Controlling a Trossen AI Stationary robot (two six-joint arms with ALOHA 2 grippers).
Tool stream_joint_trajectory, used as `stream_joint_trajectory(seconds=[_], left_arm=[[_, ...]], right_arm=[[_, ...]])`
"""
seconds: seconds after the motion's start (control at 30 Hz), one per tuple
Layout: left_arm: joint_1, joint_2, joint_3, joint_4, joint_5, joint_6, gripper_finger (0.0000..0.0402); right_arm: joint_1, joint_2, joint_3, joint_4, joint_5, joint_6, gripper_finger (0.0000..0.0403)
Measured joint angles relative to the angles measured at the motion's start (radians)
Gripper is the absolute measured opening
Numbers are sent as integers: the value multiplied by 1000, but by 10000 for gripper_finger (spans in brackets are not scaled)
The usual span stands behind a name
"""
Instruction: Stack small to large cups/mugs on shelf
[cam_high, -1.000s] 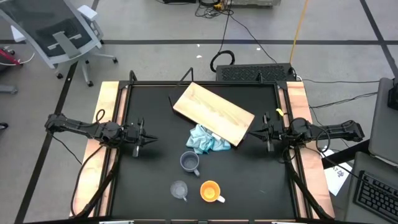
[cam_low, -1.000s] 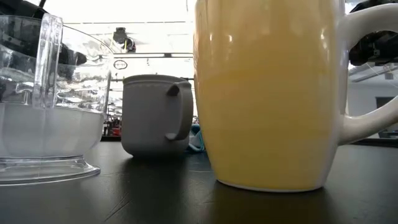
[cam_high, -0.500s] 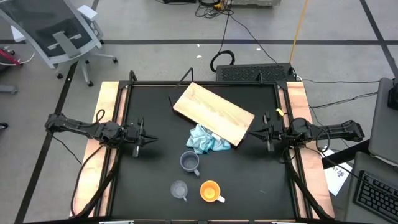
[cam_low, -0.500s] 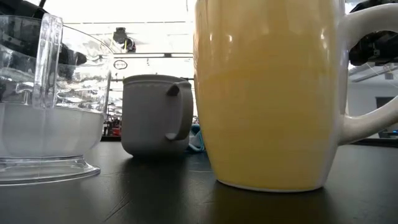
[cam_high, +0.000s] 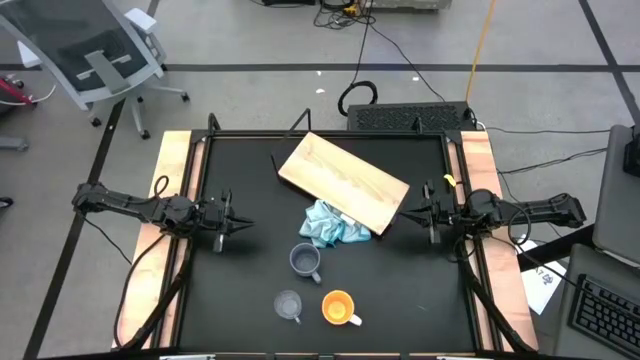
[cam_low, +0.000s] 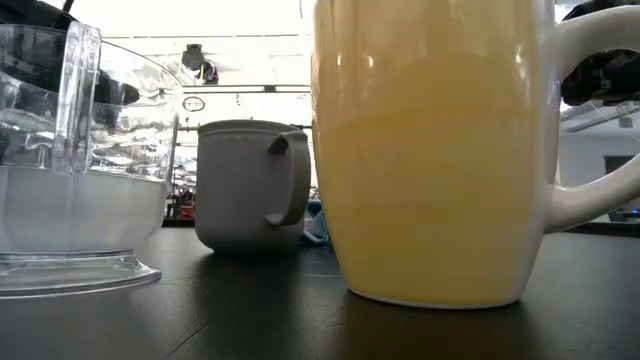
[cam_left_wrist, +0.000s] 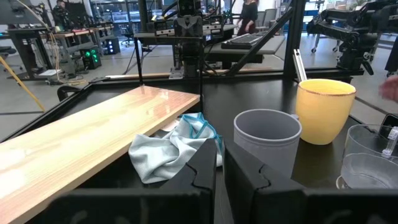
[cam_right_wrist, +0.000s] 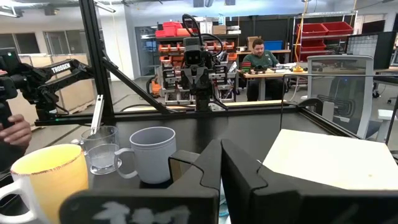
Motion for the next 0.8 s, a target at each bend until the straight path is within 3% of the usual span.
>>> stream_joint_trajectory(seconds=[0.8], left_arm=[[0, 0, 0, 0, 0, 0, 31]], right_arm=[[0, 0, 0, 30, 0, 7, 0]])
